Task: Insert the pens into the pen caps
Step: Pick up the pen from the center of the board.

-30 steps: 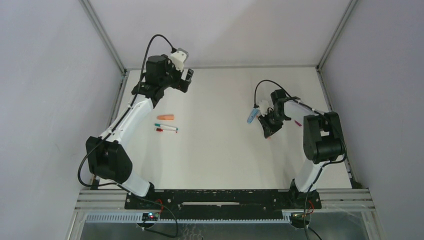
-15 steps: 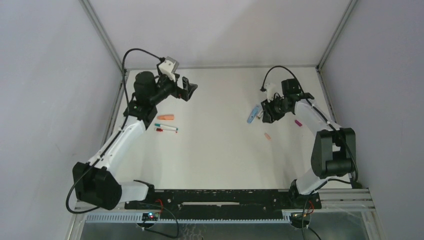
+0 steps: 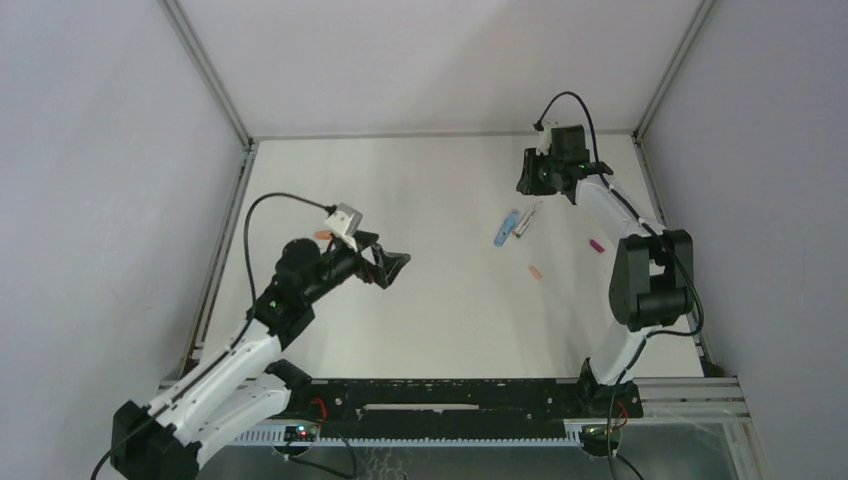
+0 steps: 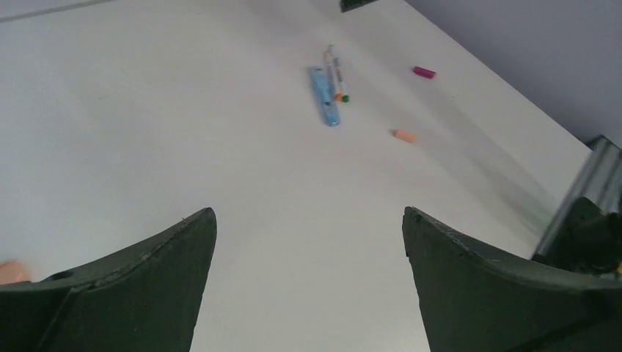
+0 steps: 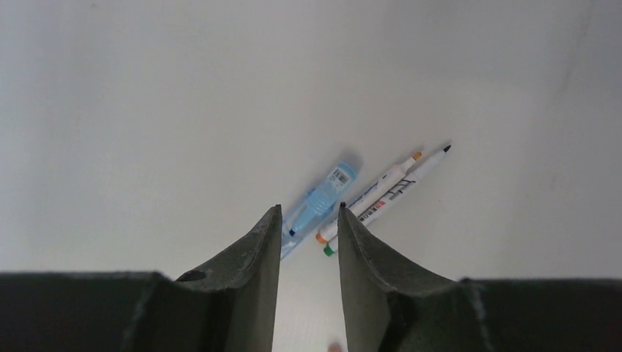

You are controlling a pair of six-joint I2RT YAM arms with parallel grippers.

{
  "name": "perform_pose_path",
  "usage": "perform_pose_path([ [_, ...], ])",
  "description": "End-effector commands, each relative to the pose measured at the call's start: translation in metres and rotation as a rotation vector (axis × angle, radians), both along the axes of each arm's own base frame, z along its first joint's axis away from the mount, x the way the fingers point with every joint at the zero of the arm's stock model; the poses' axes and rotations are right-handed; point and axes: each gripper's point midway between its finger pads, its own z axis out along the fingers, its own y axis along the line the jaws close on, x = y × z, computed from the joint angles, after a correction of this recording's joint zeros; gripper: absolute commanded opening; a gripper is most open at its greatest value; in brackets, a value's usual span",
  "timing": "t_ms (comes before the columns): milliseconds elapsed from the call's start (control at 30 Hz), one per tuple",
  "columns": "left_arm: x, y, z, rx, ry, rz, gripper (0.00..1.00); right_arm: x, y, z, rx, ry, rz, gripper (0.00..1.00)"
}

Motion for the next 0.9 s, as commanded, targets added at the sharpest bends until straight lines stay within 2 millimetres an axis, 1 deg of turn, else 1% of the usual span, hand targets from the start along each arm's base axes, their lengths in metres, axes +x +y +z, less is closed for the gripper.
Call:
perform_pose_path([
  [0,0.003,0.038,-0.031,-0.008,-0.001,0.222,1.0,0.017,-0.002,-0.01,0.038,0.05,-0.208,0.38],
  [33,0.005,0.051,-0.045,0.004,-0.003,0.294,1.0,0.017,-0.003,-0.015,0.04,0.066,-0.228,0.35],
  [100,0.007,0.069,-0.057,-0.005,-0.024,0.393,1.0,0.016,-0.004,-0.028,0.041,0.1,-0.249,0.33],
  [200,0.005,0.088,-0.062,-0.062,-0.052,0.49,1.0,0.012,-0.004,-0.047,0.037,0.145,-0.259,0.3],
  [233,0.005,0.091,-0.062,-0.07,-0.058,0.506,1.0,0.012,-0.004,-0.05,0.034,0.152,-0.262,0.27],
  [300,0.003,0.095,-0.063,-0.079,-0.064,0.526,1.0,0.011,-0.007,-0.057,0.023,0.165,-0.275,0.26],
  [467,0.001,0.094,-0.064,-0.081,-0.073,0.527,1.0,0.009,-0.014,-0.083,0.012,0.225,-0.308,0.26],
  [533,0.002,0.093,-0.065,-0.073,-0.069,0.532,1.0,0.009,-0.016,-0.089,0.01,0.239,-0.314,0.27],
  [867,0.007,0.081,-0.069,-0.001,-0.044,0.516,1.0,0.008,-0.02,-0.103,0.023,0.277,-0.34,0.29],
])
